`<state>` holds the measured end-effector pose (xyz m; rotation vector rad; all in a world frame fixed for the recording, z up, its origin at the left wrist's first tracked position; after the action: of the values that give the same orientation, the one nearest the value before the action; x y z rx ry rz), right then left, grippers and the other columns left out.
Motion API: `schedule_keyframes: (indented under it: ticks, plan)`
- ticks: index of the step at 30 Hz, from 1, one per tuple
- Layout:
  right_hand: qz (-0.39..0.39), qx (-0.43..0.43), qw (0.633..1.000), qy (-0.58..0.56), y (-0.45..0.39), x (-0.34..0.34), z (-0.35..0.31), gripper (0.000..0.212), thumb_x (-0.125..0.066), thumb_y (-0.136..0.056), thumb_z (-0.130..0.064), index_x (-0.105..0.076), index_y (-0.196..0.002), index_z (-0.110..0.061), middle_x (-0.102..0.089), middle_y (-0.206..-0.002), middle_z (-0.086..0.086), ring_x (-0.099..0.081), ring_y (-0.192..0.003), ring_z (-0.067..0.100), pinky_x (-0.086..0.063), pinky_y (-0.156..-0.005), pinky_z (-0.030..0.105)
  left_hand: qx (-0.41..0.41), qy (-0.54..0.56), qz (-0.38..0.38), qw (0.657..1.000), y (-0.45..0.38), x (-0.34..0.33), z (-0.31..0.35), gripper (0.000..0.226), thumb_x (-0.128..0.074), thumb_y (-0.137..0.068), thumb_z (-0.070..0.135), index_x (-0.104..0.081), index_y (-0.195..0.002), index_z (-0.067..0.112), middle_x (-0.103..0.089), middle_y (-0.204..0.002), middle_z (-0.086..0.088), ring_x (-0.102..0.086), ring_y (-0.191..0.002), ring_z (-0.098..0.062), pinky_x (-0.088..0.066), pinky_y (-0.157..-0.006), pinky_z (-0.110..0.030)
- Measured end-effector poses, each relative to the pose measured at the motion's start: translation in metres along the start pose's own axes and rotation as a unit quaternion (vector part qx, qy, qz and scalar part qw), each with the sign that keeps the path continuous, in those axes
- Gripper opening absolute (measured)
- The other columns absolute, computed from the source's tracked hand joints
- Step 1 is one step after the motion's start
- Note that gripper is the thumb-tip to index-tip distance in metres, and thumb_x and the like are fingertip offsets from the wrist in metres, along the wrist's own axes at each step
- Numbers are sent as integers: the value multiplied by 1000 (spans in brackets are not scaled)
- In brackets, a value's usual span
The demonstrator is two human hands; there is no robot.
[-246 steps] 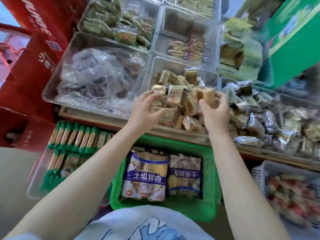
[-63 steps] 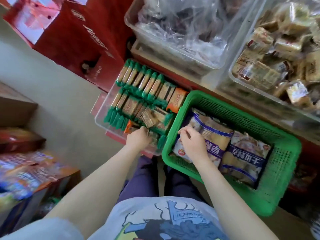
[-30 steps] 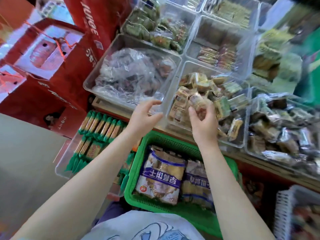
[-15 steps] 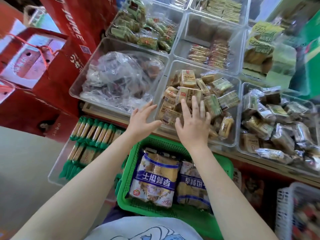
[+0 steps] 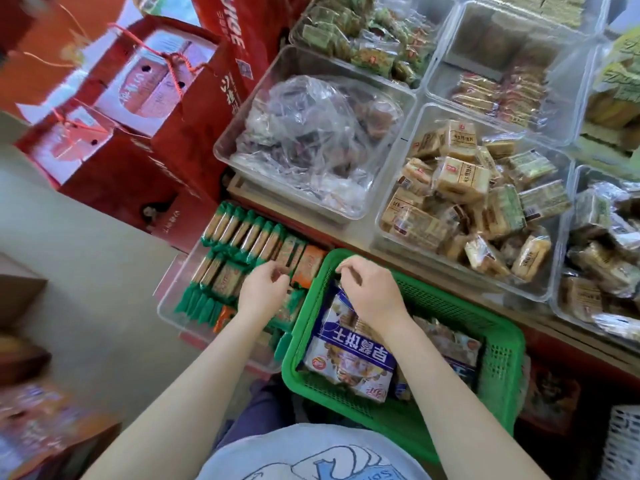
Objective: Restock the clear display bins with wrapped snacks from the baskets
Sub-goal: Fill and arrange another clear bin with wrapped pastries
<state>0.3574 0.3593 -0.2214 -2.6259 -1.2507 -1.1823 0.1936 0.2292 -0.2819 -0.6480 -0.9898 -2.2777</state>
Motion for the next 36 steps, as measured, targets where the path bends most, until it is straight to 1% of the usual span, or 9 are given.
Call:
schedule_keyframes:
  ticks: [3, 6, 12, 18, 21, 25, 27, 31, 36]
  plan:
    - [-113, -63, 992, -4, 0, -62, 12, 21, -47, -102, -23, -68, -103, -21, -68, -84, -2, -61, -72, 19, -50, -72, 39, 89, -49, -21, 995, -11, 0, -76, 39, -52, -95, 27, -57, -132, 15, -63, -126, -7, -63, -101, -26, -52, -77, -33]
    - [-133, -115, 984, -29, -1, -99, 20, 21, -46, -103, -25, -67, -101, -23, -66, -76, -2, -58, -64, 21, -45, -60, 38, 135, -104, -51, 984, -21, -5, -125, 62, -54, -95, 36, -36, -150, 14, -42, -151, -11, -60, -113, -29, -53, -80, -36]
    - [-147, -139, 979, -39, -19, -140, 16, 20, -46, -104, -29, -65, -99, -28, -69, -85, -2, -47, -53, 9, -35, -52, 22, 167, -110, -86, 976, -43, -36, -149, 89, -60, -92, 54, -13, -153, 9, -59, -126, -14, -64, -95, -32, -51, -64, -38]
    - [-155, -170, 972, -48, -25, -147, 21, 19, -47, -103, -31, -64, -95, -34, -69, -90, -6, -66, -86, 29, -55, -79, 45, 239, -21, -44, 970, -47, -52, -144, 92, -64, -91, 44, -4, -156, 19, -51, -138, -16, -63, -107, -36, -56, -73, -42]
    - [-142, -179, 971, -67, -21, -140, 19, 20, -46, -104, -28, -65, -97, -31, -69, -88, -9, -66, -87, 29, -55, -83, 47, 216, 73, -32, 973, -29, -36, -134, 89, -68, -86, 40, -11, -154, 28, -52, -138, -9, -67, -92, -27, -51, -59, -32]
    - [-107, -213, 957, -164, -13, -128, 7, 24, -43, -105, -37, -65, -108, -30, -71, -98, -2, -69, -89, 19, -56, -90, 46, 132, 200, -79, 968, 8, -9, -95, 91, -78, -80, 36, -19, -149, 24, -48, -133, -2, -56, -113, -19, -49, -91, -35]
    - [-96, -238, 933, -253, -10, -118, -3, 28, -43, -104, -42, -61, -119, -27, -71, -109, 4, -70, -95, 19, -57, -90, 46, 80, 220, -103, 967, 18, 4, -64, 80, -80, -79, 34, -32, -141, 23, -55, -127, 4, -58, -109, -11, -48, -90, -29]
    - [-55, -197, 915, -348, 0, -62, -24, 27, -59, -100, -28, -56, -126, -24, -70, -112, 4, -70, -97, 17, -56, -62, 22, -9, 253, -156, 955, 23, 19, 14, 49, -83, -78, 29, -55, -118, 26, -69, -115, 6, -67, -104, -7, -53, -95, -33]
    - [88, -121, 918, -366, 24, 44, -11, 36, -75, -88, -22, -59, -120, -30, -74, -108, -6, -69, -101, 9, -56, -84, 27, -137, 241, -226, 934, 37, 8, 119, 52, -84, -66, 45, -67, -114, 31, -73, -112, 7, -67, -108, -12, -50, -101, -41]
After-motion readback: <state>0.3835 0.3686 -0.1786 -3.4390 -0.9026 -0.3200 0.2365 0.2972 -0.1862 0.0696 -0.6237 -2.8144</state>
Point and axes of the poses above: each hand's wrist, its own y-axis away from the middle knuckle, its own x-axis out of the back of the hand, z = x × y, the point moved 6 cm from there along -y, towards the middle knuckle
